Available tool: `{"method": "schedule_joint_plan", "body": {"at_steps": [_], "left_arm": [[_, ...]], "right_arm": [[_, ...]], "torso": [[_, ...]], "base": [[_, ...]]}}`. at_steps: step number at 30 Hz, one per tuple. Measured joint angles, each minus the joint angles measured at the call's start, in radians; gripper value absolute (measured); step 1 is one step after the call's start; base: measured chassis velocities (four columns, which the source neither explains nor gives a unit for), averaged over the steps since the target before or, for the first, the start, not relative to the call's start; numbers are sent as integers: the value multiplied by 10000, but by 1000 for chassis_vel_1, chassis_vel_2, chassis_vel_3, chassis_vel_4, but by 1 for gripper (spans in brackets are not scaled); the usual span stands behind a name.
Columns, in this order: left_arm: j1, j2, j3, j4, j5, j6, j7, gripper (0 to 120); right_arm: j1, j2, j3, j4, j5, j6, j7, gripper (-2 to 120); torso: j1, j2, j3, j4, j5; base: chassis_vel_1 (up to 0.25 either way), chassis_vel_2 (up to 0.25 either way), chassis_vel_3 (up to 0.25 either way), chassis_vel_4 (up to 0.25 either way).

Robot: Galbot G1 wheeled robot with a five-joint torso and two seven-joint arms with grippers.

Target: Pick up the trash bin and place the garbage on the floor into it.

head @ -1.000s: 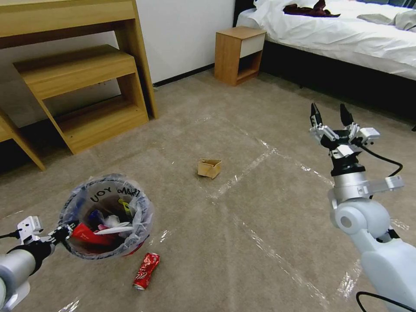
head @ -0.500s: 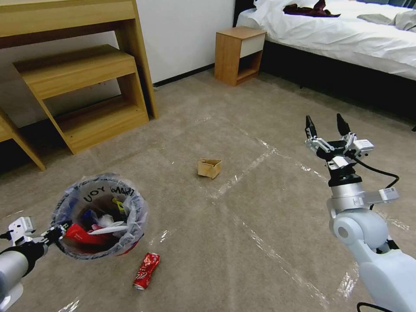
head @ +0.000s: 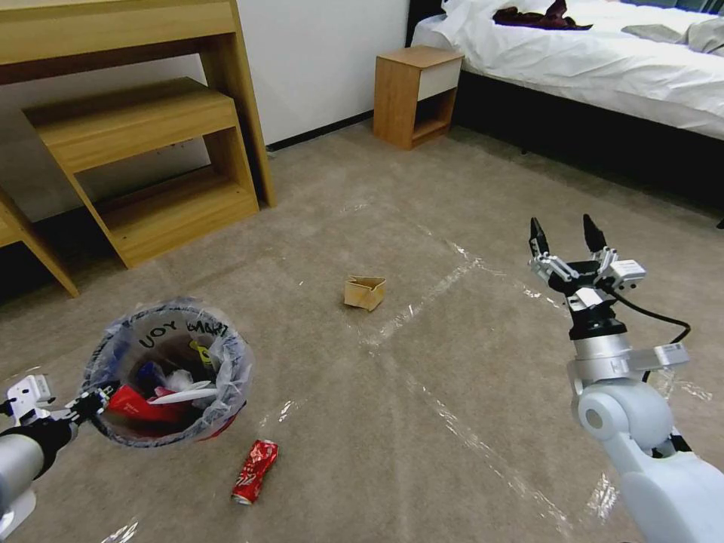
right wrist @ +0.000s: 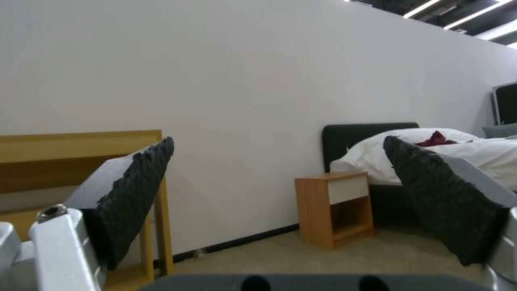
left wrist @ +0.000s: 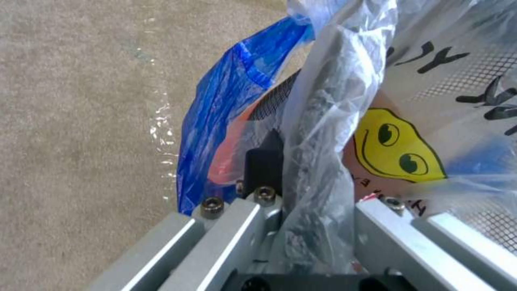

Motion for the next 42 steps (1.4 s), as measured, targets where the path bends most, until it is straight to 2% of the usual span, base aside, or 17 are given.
{"method": "schedule_joint_plan", "body": {"at_steps": [11,26,42], "left_arm": [[-8,34,-10,101,-3,-11,21,0],[-194,13,278,352,287,-100,127,0],[-134,39,219,312,333,-128,159,0]], "right_arm": [[17,113,-121,-97,-143,-31,-19,100],[248,184,-362,-340,-222,-23,-10,100],[258,172,-372,-302,-261,-37,-38,100]], "torso": [[0,0,-1,0,0],[1,0,1,1,2],[1,0,0,0,0]], "base": [[-95,88,95,-85],[-129,135,136,-132],[-74,67,66,-78]]}}
